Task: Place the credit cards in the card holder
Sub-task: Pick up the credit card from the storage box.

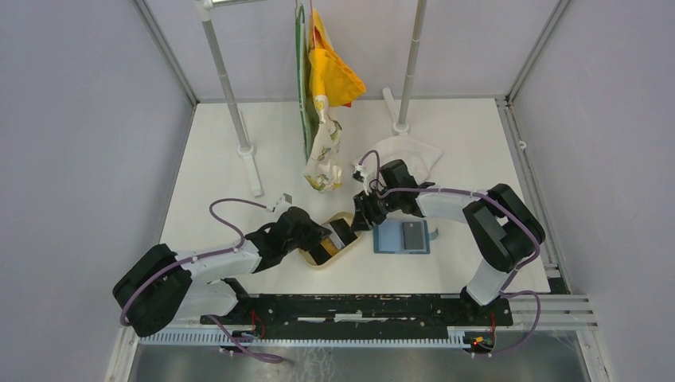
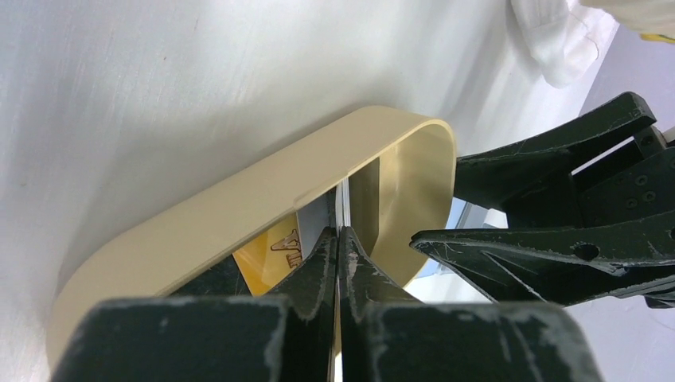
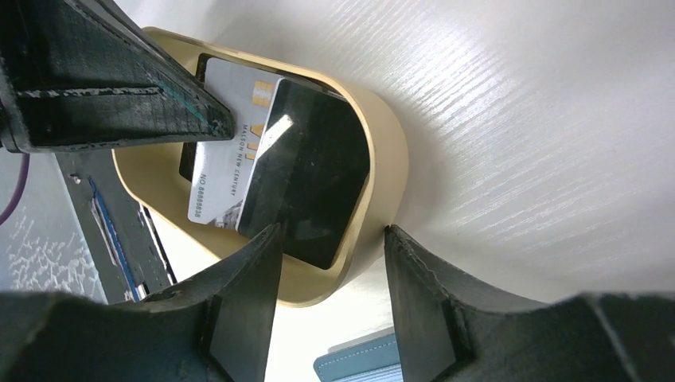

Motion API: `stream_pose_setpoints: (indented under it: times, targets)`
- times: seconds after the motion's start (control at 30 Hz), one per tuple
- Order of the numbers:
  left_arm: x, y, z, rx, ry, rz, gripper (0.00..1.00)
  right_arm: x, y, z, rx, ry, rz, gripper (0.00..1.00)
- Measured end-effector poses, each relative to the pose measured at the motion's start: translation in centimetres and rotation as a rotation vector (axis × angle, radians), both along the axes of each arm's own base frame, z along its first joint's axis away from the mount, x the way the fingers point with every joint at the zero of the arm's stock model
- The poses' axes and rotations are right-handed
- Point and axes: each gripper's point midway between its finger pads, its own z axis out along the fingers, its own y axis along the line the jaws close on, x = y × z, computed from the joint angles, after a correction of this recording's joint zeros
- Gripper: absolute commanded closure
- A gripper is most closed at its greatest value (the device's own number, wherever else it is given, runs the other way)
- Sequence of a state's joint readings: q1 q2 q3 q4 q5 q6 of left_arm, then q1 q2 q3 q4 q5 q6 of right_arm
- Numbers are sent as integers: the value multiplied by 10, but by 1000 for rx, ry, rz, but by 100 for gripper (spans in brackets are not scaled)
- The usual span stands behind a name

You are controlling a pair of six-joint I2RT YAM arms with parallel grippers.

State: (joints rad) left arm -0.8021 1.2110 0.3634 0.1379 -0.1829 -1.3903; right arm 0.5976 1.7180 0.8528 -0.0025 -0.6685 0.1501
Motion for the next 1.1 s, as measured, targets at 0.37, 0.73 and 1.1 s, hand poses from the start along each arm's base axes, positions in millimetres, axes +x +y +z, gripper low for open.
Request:
stream_pose_setpoints:
  times: [0.37, 0.73, 1.1]
  targets:
    - [-5, 13, 23, 155, -53, -106, 98, 6, -1, 23, -3, -146, 113, 40]
    - [-10, 13, 80, 243, -299, -337, 98, 9, -11, 62, -30, -411, 337, 36]
    - [-13, -45, 118, 50, -605, -594, 98, 37, -67, 152, 54, -730, 288, 2]
